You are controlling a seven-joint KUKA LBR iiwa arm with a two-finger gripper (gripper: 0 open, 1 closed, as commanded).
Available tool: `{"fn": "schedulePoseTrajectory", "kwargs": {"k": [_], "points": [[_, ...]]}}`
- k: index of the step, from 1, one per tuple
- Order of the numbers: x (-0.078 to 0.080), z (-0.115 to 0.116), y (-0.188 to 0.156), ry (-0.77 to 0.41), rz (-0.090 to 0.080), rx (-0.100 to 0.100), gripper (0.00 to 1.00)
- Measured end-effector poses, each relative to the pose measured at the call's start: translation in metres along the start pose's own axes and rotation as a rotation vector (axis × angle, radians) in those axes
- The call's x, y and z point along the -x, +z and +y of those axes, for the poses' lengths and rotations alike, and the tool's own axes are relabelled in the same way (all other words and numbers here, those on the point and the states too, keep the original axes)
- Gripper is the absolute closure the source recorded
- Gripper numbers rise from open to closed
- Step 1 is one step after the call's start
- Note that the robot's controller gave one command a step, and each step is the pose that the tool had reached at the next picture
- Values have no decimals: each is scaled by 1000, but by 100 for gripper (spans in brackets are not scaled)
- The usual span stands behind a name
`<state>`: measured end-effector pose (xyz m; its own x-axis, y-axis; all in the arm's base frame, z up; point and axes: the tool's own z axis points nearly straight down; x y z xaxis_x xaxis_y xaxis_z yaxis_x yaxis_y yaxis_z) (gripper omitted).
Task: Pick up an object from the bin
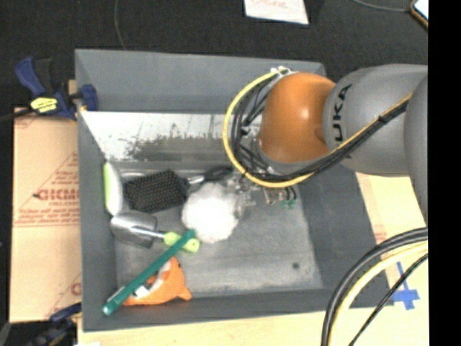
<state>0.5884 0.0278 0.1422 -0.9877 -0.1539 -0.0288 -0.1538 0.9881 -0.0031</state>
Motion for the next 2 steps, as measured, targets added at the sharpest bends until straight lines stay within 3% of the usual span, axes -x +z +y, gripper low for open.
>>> {"fn": "schedulePoseTrajectory", "kwargs": {"k": [1, 2], "points": [[29, 5, -75, -11, -2, -1, 0], [27, 5, -72, -11, 4, 0, 0]]}}
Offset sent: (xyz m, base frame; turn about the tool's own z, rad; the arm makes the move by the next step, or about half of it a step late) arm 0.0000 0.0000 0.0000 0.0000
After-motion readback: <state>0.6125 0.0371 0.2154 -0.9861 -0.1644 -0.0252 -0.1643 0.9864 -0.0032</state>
